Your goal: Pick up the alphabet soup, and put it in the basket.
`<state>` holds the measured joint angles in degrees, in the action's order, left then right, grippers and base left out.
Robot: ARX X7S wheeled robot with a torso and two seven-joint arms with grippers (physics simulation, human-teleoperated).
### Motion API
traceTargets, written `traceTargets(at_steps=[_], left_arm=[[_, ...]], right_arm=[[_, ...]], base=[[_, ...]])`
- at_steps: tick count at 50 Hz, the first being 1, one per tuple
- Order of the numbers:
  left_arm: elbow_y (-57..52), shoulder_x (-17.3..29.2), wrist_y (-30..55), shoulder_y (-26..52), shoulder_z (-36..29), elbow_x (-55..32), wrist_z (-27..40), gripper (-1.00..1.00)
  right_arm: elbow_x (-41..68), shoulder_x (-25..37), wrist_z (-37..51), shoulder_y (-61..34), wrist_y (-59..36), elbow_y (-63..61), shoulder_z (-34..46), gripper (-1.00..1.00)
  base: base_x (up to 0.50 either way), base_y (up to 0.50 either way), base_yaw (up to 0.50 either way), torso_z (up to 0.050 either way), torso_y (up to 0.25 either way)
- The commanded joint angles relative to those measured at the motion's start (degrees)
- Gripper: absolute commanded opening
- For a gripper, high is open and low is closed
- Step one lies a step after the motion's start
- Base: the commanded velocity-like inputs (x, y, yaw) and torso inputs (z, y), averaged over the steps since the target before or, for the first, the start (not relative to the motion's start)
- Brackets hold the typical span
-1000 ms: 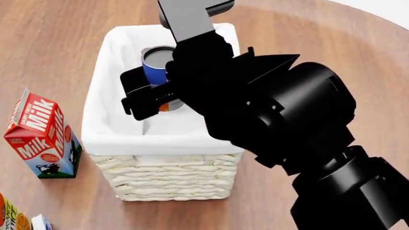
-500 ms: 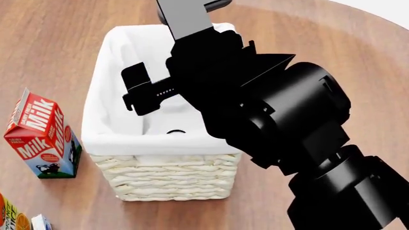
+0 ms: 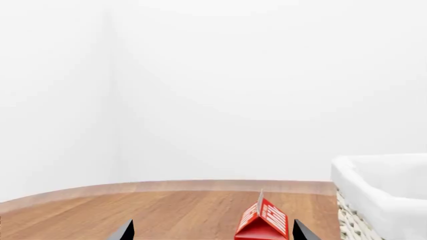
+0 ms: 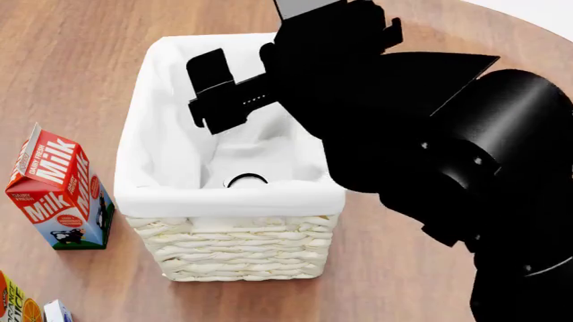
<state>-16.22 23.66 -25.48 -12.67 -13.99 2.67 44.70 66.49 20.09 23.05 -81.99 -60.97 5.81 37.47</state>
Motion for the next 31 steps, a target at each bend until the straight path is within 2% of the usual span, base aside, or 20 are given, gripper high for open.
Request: traceTargets(at_steps=[1,9,10,12,13,14,16,20,23,27,31], left_arm=[[0.13,0.00,-0.03,0.03,0.09,0.11,0.34,1.00],[0.03,0.12,-0.18,-0.02,0.51,-0.44,0.65,1.00],[-0.18,0.24,-0.40,-0.29,0.72,-0.54,0.80,1.00],[-0.13,0.30,-0.79,-0.33,0.95,-0.78,0.96,1.00],[-0.02,0.27,-0.78,-0.27,1.02,-0.84,1.03,1.00],[0.00,0.33,-0.89,-0.29,1.19,-1.05,1.11,1.00],[0.05,0.42,-1.04,-0.29,1.59,-1.50,1.33,1.00],[0.27,0.63,-1.67,-0.35,1.95,-2.32,1.42,1.00],[0.39,0.81,-2.62,-0.54,2.40,-3.22,1.59,1.00],[0.00,1.18,-4.85,-1.61,3.55,-3.95,2.28,1.00],[0.05,1.39,-6.08,-2.06,4.31,-4.55,2.69,1.00]], right_arm=[[5.22,7.41,3.71,3.84,0.65,-12.43,-6.34,1.00],[5.78,15.85,4.42,14.53,7.89,-25.99,-12.62,1.00],[0.04,18.39,7.50,17.99,10.33,-30.86,-12.37,1.00],[0.27,20.18,6.78,23.21,14.45,-34.14,-14.89,1.00],[-2.91,21.04,8.46,25.12,15.82,-35.74,-14.89,1.00],[-8.23,22.80,9.20,30.01,19.60,-38.38,-14.84,1.00],[-12.24,24.59,8.53,38.71,27.29,-40.49,-17.44,1.00],[-16.64,25.36,6.17,51.13,39.42,-41.16,-22.17,1.00],[-20.51,25.02,4.36,63.99,51.42,-41.43,-27.55,1.00],[-25.93,24.13,1.90,73.86,59.34,-39.26,-29.25,1.00],[-31.23,22.20,1.85,79.17,64.04,-35.85,-29.73,1.00]], base=[[0.00,0.00,0.00,0.000,0.000],[0.00,0.00,0.00,0.000,0.000],[0.00,0.00,0.00,0.000,0.000],[0.00,0.00,0.00,0.000,0.000],[0.00,0.00,0.00,0.000,0.000],[0.00,0.00,0.00,0.000,0.000],[0.00,0.00,0.00,0.000,0.000],[0.00,0.00,0.00,0.000,0.000],[0.00,0.00,0.00,0.000,0.000],[0.00,0.00,0.00,0.000,0.000],[0.00,0.00,0.00,0.000,0.000]])
